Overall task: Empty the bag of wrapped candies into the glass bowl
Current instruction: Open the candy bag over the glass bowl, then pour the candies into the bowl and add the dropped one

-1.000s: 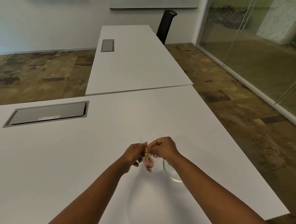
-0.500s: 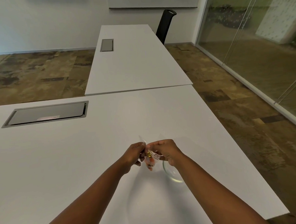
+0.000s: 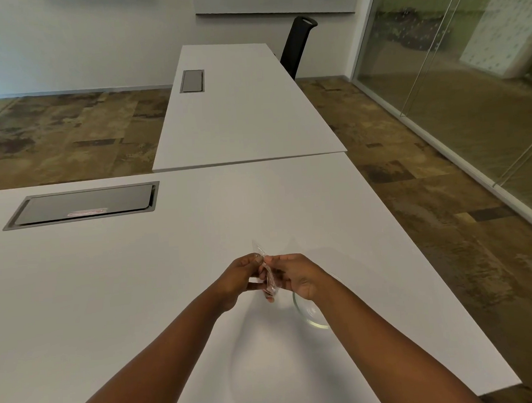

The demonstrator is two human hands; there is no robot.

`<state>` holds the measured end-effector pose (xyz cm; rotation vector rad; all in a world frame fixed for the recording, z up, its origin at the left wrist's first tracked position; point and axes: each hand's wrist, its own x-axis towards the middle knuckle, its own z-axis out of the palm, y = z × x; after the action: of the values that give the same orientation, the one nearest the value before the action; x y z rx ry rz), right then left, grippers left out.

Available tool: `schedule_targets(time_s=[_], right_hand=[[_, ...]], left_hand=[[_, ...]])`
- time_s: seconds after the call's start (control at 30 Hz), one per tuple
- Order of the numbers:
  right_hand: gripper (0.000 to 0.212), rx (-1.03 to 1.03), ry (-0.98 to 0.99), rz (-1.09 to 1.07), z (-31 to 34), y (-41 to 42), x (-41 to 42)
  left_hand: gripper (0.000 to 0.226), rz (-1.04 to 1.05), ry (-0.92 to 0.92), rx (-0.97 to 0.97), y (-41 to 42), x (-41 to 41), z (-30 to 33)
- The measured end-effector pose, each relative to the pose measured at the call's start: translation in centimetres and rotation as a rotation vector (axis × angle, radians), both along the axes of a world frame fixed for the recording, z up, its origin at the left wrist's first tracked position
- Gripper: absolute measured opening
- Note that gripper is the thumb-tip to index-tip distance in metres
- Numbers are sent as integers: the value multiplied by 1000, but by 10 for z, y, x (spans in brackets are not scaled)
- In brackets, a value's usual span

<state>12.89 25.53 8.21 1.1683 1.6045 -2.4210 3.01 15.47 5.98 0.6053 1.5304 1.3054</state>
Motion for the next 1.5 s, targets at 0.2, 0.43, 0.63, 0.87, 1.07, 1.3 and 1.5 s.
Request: schedule_targets(time_s=[0.2, 0.43, 0.63, 0.87, 1.07, 1.3, 1.5], right_hand=[[28, -26, 10, -19, 0, 3, 0], [8, 486, -81, -136, -10, 4, -5], [8, 828, -137, -175, -14, 7, -6], [8, 960, -151, -207, -17, 17, 0], [8, 998, -184, -183, -19, 22, 2], [26, 357, -20, -102, -16, 27, 6], [56, -36, -34, -68, -30, 37, 18]], left_hand=[[42, 14, -17, 5, 0, 1, 3], [38, 98, 164, -152, 6, -1, 5], [33, 104, 260, -346, 7, -5, 4], [32, 134, 297, -468, 5, -10, 5], [26, 159, 295, -438, 8, -10, 6], [19, 330, 97, -245, 16, -8, 20], [30, 267, 36, -103, 20, -3, 36]])
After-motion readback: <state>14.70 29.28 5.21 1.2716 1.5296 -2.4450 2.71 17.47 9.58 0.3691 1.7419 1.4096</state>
